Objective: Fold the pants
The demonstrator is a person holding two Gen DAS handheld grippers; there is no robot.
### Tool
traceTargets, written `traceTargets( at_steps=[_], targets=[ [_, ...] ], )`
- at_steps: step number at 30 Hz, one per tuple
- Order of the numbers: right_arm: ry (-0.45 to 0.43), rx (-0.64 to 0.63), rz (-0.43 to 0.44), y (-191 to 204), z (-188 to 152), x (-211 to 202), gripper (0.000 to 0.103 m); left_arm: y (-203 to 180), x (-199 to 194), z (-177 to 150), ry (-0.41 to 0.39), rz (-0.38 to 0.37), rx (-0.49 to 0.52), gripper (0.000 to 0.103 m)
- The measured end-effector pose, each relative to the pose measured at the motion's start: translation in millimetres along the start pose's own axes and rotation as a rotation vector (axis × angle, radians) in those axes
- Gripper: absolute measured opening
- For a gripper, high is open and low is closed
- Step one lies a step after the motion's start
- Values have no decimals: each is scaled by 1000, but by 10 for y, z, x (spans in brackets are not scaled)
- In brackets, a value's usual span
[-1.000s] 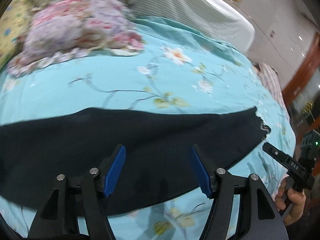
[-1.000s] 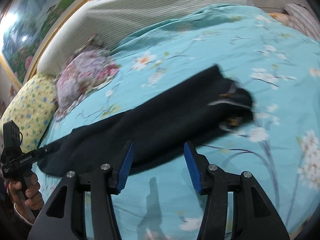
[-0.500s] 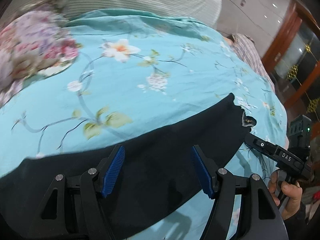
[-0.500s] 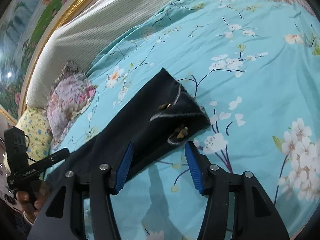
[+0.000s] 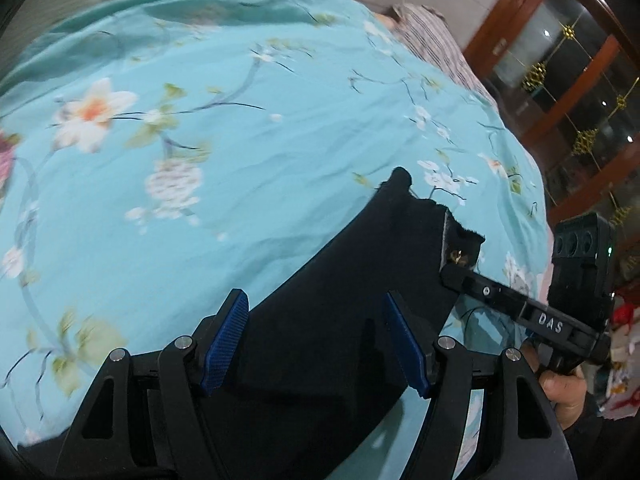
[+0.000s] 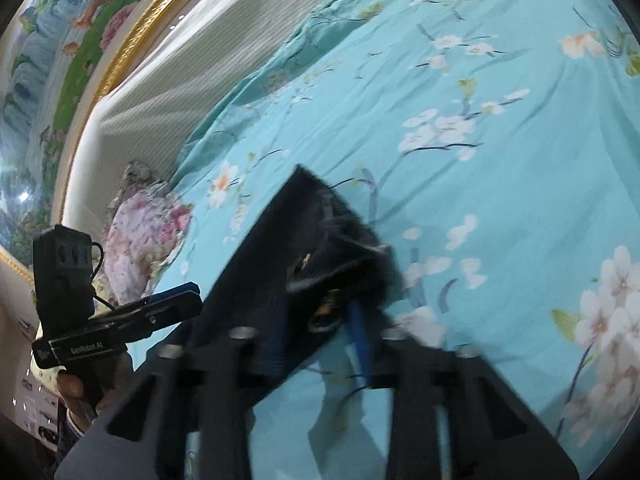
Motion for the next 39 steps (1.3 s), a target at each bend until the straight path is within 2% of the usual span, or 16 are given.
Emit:
traceTargets(
  at_steps=[4,10,13,15,18,25,32,39],
  targets=[
    [-22,8,22,-91,13,-92,12,-198,201,166,38,-50,50,69],
    [-31,-8,33,-115,9,-174,12,-463,493,348,95,-98,86,57],
    [-28,-8,37,-133,7,-175,12,-558,562,420,100,-131,100,45],
    [-27,-9,38,-134,-5,-180,12,-588,563,436,102,-170,104,20],
    [-28,-14,52,-109,1,-181,12,-614,489,430,66,-176,113,11],
    [-31,-83,93,181,51,-197,12,-476,23,392,-44,-205,68,10],
    [-13,-166,206,627,32,-214,12,-169,-508,225,-125,-234,4,10],
    [51,-213,338,1050,-124,-61,12,141,-892,-88,-191,-223,-45,10]
  ],
)
Point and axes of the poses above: each gripper's, at about its wrist camera, not at the fingertips, and x roughly the way its jaws point, y to its left, z to its top, the point moved 4 cm from there along x, roughly the way its jaws point, and after that the axes turned 14 degrees about z, right-handed, at the moved point
